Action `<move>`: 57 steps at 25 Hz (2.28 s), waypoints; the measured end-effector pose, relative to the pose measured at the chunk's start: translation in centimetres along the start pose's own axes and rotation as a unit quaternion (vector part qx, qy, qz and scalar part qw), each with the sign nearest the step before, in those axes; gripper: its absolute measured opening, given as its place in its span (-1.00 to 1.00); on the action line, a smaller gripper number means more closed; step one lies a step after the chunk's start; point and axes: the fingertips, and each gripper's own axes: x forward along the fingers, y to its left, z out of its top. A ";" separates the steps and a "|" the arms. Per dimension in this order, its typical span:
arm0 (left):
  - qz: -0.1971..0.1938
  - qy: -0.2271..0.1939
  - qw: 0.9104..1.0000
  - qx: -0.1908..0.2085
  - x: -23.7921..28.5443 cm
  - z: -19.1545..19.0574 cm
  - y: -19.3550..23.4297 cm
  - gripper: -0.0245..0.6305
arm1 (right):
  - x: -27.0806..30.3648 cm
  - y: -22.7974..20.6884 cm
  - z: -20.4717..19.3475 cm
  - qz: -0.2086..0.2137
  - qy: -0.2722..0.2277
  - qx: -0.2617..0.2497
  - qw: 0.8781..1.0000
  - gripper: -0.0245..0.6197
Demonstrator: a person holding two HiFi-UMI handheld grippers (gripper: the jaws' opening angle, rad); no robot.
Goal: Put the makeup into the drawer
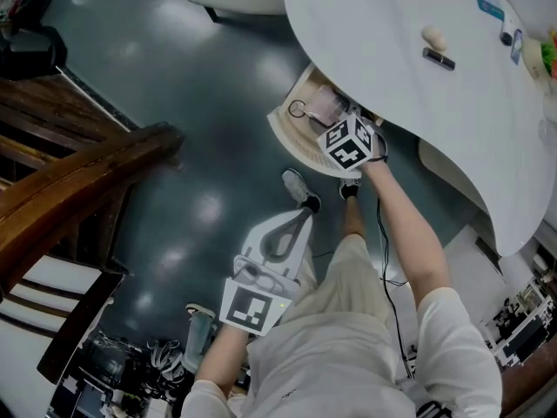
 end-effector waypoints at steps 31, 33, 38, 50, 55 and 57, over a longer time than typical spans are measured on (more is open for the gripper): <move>0.055 0.036 0.998 -0.009 8.5 -5.0 7.3 -0.90 | 8.3 -2.8 -1.5 0.003 0.021 0.052 0.998 0.24; 0.055 0.041 0.998 -0.007 8.6 -5.1 7.2 -0.90 | 7.8 -2.9 -1.4 -0.003 0.016 0.046 0.999 0.24; 0.056 0.042 0.998 -0.006 8.6 -5.3 6.9 -0.90 | 6.4 -2.7 -1.5 -0.008 0.019 0.032 0.999 0.24; 0.100 0.027 0.994 -0.029 7.0 -3.5 6.2 -0.90 | -2.3 2.3 0.1 0.050 0.008 -0.016 0.999 0.24; 0.128 0.014 0.991 -0.031 6.4 -1.2 4.4 -0.90 | -7.2 2.4 1.2 0.055 -0.016 -0.031 0.998 -0.12; 0.135 0.011 0.990 -0.039 5.9 -0.4 3.1 -0.90 | -9.6 2.5 1.5 0.049 -0.028 -0.036 0.998 -0.42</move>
